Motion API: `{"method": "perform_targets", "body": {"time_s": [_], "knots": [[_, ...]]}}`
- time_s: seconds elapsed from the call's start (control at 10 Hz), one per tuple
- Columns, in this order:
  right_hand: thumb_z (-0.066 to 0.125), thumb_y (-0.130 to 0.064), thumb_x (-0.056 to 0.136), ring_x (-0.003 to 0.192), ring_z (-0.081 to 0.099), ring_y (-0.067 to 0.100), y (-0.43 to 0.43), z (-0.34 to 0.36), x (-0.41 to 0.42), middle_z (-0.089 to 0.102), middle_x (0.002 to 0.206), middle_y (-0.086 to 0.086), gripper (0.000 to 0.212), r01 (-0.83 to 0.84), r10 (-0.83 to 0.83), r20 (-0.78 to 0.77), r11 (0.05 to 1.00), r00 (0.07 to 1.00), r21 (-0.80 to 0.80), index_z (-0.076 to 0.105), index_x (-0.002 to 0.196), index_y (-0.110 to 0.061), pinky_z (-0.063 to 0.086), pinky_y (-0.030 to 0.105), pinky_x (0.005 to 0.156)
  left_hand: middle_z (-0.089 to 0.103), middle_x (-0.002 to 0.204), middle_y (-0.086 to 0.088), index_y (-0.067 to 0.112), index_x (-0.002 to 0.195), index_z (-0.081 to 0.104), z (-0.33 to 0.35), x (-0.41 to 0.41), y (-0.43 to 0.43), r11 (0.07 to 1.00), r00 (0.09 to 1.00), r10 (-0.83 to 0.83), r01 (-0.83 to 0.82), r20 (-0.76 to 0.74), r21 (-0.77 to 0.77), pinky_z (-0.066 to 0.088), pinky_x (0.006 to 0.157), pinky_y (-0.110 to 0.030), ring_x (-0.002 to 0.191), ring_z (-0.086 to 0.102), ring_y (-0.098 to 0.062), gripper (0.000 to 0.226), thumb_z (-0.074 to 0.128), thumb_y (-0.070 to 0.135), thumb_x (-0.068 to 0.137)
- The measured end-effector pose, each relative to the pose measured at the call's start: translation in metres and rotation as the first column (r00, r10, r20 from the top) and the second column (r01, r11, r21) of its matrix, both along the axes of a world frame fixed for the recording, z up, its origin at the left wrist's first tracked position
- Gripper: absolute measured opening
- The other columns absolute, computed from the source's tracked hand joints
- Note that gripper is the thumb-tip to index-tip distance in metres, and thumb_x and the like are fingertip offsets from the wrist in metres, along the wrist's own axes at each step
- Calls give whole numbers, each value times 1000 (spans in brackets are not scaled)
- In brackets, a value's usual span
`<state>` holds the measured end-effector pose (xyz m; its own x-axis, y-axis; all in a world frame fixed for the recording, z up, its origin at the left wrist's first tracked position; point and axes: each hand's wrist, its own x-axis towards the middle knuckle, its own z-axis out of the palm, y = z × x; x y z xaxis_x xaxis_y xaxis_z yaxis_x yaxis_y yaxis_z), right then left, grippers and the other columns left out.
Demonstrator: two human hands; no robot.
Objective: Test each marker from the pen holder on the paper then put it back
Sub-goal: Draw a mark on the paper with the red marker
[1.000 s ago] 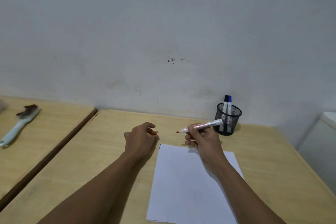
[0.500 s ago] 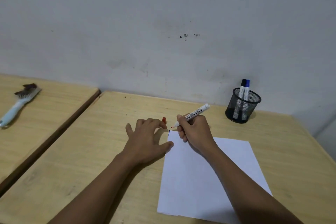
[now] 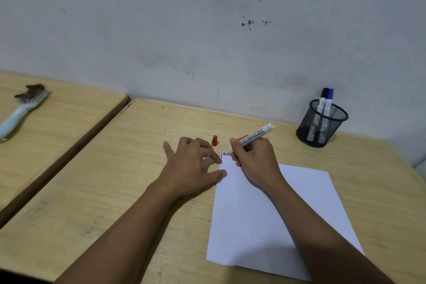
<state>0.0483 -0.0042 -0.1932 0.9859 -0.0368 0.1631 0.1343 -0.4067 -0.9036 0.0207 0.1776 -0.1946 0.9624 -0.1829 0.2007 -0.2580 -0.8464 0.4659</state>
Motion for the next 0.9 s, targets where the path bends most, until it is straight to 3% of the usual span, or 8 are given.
{"method": "perform_targets", "body": {"time_s": [0.1, 0.3, 0.5, 0.8, 0.9], "knots": [[64, -31, 96, 48, 61, 1, 1, 1, -1, 65, 48, -17, 34, -8, 8, 3, 999, 1000, -42, 74, 72, -9, 46, 18, 54, 50, 117, 27, 46, 94, 69, 0, 0, 1, 1000, 1000, 1, -1, 1, 0, 11, 108, -71, 125, 33, -8, 36, 65, 70, 68], [64, -30, 96, 49, 61, 1, 0, 2, -2, 65, 55, -11, 32, -13, 14, 16, 998, 1000, -61, 74, 77, -7, 46, 20, 55, 54, 120, 24, 40, 91, 69, -1, 2, 0, 999, 1000, 21, -21, 1, -32, 8, 109, -71, 126, 33, -9, 37, 70, 68, 66], [66, -29, 95, 54, 66, 2, -1, 5, -2, 68, 52, -17, 29, -47, 46, -10, 996, 999, -81, 73, 72, -13, 47, 17, 53, 55, 122, 22, 39, 90, 69, -1, 1, 0, 999, 1000, 28, -28, 2, -33, 8, 110, -71, 126, 34, -10, 37, 70, 66, 66], [67, -28, 93, 54, 65, 16, -4, 7, -3, 71, 59, -3, 30, -80, 79, -17, 992, 997, -95, 74, 71, -9, 50, 31, 54, 54, 120, 25, 40, 91, 69, -3, 4, 0, 999, 999, 33, -32, 15, -9, 12, 109, -70, 125, 35, -9, 41, 68, 70, 63], [67, -22, 94, 50, 61, 17, -4, 8, -1, 69, 58, 1, 28, -49, 52, -46, 996, 998, 74, 73, 75, -2, 49, 32, 52, 54, 119, 25, 40, 90, 68, -1, 3, -1, 999, 999, 40, -40, 12, 0, 12, 109, -68, 125, 35, -9, 40, 68, 69, 63]]}}
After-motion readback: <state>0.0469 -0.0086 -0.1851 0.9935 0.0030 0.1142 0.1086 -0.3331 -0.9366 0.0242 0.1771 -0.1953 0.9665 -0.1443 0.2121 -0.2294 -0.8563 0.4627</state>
